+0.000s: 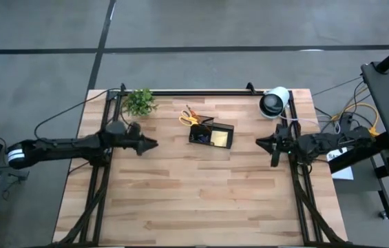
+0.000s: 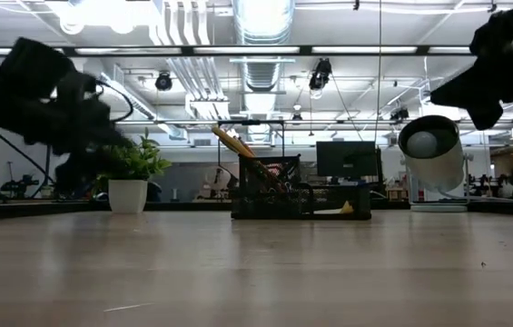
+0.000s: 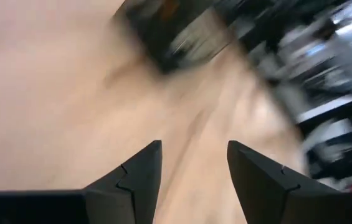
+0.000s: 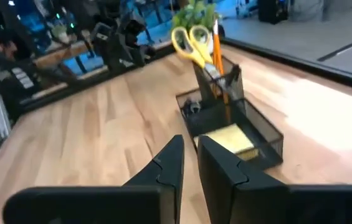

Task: Pick and place office supplies into organizer
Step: Return to Home Position

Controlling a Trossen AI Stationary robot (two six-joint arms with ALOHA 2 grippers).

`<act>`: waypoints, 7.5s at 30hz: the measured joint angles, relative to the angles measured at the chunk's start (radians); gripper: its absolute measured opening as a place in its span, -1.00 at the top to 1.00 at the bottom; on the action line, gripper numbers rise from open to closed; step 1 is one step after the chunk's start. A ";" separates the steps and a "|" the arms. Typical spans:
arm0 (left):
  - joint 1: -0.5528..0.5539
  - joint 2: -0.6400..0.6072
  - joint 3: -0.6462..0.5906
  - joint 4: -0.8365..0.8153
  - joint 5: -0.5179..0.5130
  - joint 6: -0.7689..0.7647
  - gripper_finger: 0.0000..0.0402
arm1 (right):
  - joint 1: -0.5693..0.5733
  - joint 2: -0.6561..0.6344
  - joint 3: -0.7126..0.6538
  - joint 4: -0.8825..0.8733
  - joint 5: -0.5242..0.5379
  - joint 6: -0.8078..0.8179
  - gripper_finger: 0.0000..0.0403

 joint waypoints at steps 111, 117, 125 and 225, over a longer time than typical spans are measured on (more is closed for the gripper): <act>-0.215 -0.583 -0.006 -0.105 -0.097 -0.002 0.17 | 0.002 -0.060 -0.156 0.407 0.025 0.006 0.81; -0.215 -0.641 -0.006 -0.130 -0.097 -0.002 0.17 | 0.003 -0.059 -0.155 0.407 0.024 0.005 0.81; -0.211 -0.645 -0.006 -0.041 -0.097 -0.002 0.17 | 0.003 -0.058 -0.155 0.407 0.024 0.006 0.81; -0.213 -0.614 -0.006 -0.239 -0.139 0.861 0.17 | -0.001 -0.103 -0.155 0.369 -0.215 -0.607 0.81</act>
